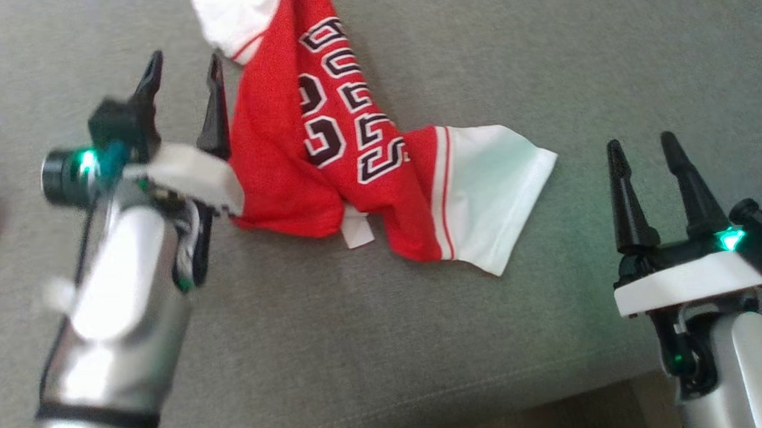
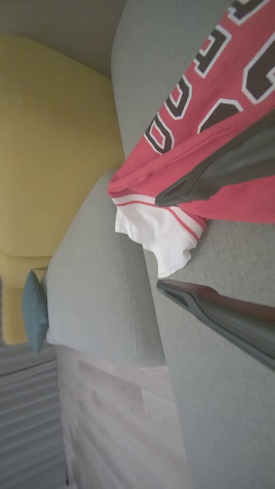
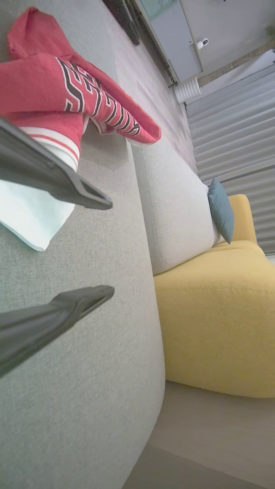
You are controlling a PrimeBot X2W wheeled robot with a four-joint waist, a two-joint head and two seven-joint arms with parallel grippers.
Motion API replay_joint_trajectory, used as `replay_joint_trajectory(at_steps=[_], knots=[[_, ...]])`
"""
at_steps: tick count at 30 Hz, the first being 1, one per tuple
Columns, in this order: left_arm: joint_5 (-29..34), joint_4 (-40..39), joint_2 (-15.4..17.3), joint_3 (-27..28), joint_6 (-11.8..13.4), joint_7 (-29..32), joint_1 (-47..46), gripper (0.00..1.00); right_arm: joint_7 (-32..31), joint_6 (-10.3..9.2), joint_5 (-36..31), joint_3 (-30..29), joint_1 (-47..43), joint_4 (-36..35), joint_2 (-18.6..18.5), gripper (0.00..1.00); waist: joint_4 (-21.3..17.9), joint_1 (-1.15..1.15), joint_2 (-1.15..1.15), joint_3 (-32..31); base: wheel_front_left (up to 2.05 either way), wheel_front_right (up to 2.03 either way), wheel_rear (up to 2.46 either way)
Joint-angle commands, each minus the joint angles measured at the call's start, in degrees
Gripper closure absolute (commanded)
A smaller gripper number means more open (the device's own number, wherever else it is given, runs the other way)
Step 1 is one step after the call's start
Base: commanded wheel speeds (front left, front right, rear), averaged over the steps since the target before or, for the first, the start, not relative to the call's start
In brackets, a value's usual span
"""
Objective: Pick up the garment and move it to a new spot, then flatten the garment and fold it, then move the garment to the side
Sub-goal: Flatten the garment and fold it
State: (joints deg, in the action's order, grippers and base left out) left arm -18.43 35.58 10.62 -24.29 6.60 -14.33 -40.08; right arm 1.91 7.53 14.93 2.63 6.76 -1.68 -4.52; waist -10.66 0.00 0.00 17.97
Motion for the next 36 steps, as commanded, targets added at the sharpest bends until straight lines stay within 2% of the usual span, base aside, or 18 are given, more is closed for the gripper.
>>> replay_joint_trajectory(at_steps=[1,3,8,11,21,36], knots=[[1.0,-4.5,2.0,2.7,1.4,-0.6,0.8,0.0,-0.3,-0.04,-0.5,0.7,0.6,-2.4,-0.9,0.0,1.7,0.0,0.0,-1.3,0.0,0.0,0.0],[3.3,-14.6,2.4,4.4,4.9,-0.7,8.4,0.0,-1.2,-0.04,-1.0,0.6,0.4,-3.0,-1.7,0.0,3.2,0.0,0.0,-2.2,0.0,0.0,0.0],[6.1,-26.2,2.8,6.2,8.7,-0.7,18.7,0.0,-2.4,-0.04,-1.4,0.7,-0.2,-3.6,-2.5,0.0,5.2,0.0,0.0,-3.5,0.0,0.0,0.0],[7.4,-30.6,3.0,6.7,10.0,-0.7,23.3,0.0,-3.1,-0.04,-1.5,0.7,-1.0,-3.8,-2.7,0.0,6.3,0.0,0.0,-4.4,0.0,0.0,0.0],[9.1,-36.5,3.3,7.2,12.1,-0.7,32.0,0.0,-4.7,-0.04,-1.7,0.7,-3.8,-4.9,-2.1,0.0,7.6,0.0,0.0,-6.5,0.0,0.0,0.0],[9.5,-37.3,3.1,6.9,11.9,-0.7,32.6,0.0,-5.5,-0.04,-1.7,0.5,-3.9,-5.5,-2.1,0.0,7.8,0.0,0.0,-6.4,0.0,0.0,0.0]])
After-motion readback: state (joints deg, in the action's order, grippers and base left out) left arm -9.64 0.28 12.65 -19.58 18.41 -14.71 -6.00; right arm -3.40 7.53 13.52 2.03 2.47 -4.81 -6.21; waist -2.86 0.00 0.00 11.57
